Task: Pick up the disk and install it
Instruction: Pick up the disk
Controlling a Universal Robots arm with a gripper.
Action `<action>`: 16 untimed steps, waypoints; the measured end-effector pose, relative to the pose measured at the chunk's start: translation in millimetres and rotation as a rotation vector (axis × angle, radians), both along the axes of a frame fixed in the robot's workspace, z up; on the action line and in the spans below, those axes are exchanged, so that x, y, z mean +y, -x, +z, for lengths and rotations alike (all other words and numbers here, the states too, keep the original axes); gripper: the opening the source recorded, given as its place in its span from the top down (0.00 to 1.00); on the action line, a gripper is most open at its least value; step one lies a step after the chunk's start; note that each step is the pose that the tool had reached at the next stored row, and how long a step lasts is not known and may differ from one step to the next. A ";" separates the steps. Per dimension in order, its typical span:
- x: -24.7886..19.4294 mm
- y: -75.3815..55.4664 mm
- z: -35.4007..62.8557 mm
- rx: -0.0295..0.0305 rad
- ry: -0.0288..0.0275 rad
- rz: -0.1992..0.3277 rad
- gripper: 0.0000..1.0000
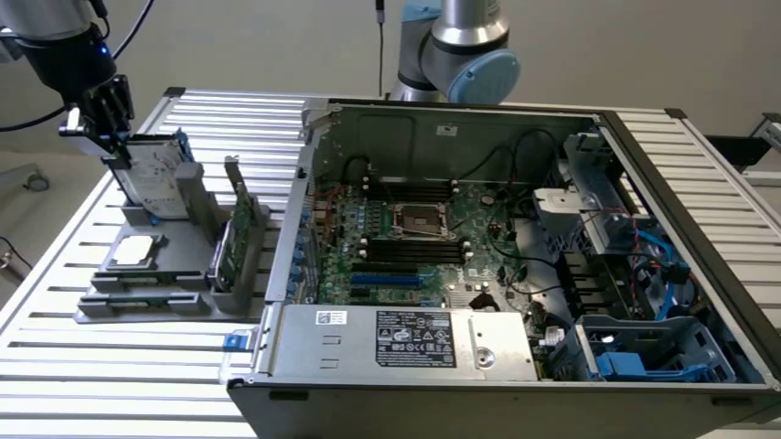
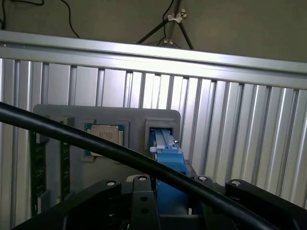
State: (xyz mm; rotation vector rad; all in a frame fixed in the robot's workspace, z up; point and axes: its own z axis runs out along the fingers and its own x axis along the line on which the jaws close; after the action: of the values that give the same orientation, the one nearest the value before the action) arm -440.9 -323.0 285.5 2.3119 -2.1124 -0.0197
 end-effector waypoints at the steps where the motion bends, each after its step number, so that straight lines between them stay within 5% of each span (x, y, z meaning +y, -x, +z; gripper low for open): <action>1: 0.0 0.0 0.0 -0.0001 0.0000 0.000 0.67; 16: -0.2 0.0 0.4 0.0001 -0.0002 -0.001 0.67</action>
State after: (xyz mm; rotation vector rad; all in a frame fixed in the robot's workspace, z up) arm -440.9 -323.2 285.9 2.3112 -2.1133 -0.0200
